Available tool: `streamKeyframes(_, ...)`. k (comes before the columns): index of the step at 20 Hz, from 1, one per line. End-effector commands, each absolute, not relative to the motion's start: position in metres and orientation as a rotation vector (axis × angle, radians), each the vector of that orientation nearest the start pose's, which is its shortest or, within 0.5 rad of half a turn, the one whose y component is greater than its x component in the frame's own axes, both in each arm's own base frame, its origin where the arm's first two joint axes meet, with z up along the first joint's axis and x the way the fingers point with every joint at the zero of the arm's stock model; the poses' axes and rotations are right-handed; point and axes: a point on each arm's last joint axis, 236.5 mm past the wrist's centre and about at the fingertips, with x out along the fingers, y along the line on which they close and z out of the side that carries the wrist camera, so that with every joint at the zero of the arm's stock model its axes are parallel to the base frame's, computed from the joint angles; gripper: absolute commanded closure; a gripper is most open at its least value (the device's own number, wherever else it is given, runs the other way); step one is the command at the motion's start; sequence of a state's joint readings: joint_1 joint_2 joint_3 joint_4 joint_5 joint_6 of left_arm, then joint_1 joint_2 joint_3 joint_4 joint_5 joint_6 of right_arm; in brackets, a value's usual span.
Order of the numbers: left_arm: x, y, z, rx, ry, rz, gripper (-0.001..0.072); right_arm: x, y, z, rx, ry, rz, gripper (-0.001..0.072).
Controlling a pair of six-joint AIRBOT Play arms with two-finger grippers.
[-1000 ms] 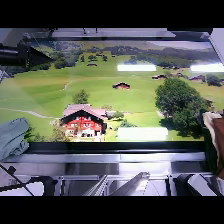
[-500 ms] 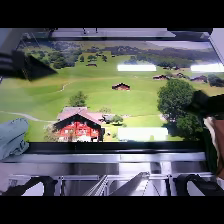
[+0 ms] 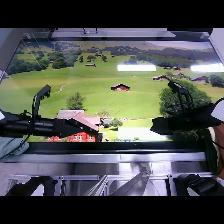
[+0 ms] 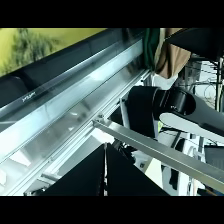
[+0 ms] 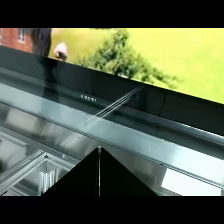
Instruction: Fold the shirts.
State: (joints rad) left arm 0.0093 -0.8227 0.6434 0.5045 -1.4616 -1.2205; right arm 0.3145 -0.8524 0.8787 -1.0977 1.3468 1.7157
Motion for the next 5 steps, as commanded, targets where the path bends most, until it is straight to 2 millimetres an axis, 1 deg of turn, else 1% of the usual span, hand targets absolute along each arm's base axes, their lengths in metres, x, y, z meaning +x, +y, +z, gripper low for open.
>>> streamKeyframes(1,0.1891,-0.2050,0.0796,-0.686,1.252,-0.903,0.0691,0.2102,0.1868,0.0577,0.300,1.410,0.510,0.0690)
streamKeyframes(5,0.1878,-0.2046,0.0864,-0.681,1.222,-0.895,0.0691,0.2102,0.1868,0.0577,0.300,1.410,0.510,0.0690)
